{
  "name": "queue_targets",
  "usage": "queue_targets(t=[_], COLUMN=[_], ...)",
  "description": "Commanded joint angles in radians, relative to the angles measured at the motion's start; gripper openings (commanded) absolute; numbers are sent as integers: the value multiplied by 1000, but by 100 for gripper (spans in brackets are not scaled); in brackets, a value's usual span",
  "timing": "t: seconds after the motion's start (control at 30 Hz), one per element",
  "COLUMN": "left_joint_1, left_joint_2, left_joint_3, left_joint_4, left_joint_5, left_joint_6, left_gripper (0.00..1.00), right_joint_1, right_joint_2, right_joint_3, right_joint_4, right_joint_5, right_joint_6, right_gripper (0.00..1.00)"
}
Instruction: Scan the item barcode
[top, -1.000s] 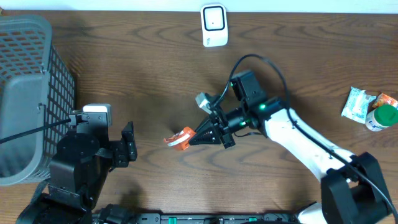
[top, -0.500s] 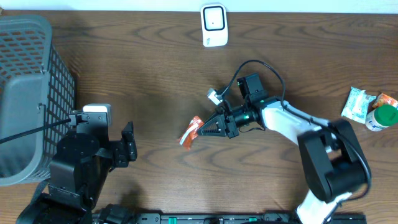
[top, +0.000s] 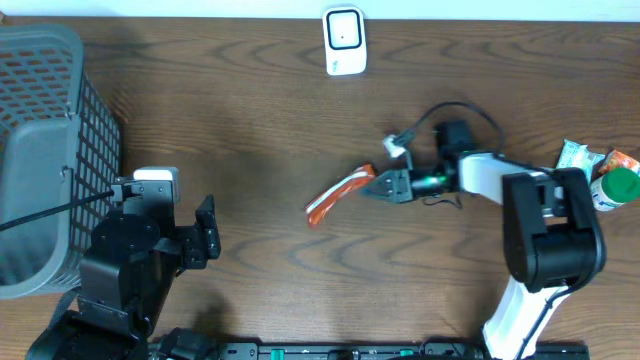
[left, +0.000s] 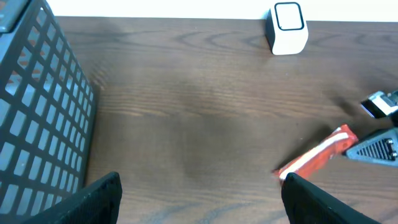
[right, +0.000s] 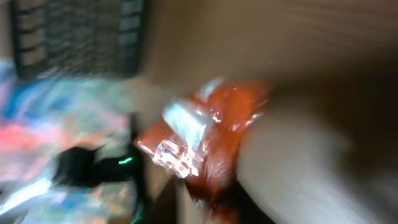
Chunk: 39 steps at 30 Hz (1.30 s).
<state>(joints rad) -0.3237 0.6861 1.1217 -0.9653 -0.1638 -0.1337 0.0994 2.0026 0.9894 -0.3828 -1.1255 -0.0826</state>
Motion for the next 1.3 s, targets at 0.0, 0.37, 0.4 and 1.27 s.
queue_targets(t=[0.0,0.37,0.4,1.27], left_joint_1=[0,0,0,0], left_joint_2=[-2,-2,-2,-2], left_joint_3=[14,14,14,14], left_joint_4=[0,0,0,0], left_joint_5=[-9,-9,-9,-9], left_joint_6=[2,2,2,2], left_gripper=[83,83,83,83], right_joint_1=[-53,-84,-75,367], right_joint_2=[2,-156,-196,-116], right_joint_3=[-3,14,14,19], right_joint_4=[-22,-131,-149,196], right_joint_5=[304,224,209,854], right_joint_6=[43,59,60,470], right_gripper=[54,48,43,1])
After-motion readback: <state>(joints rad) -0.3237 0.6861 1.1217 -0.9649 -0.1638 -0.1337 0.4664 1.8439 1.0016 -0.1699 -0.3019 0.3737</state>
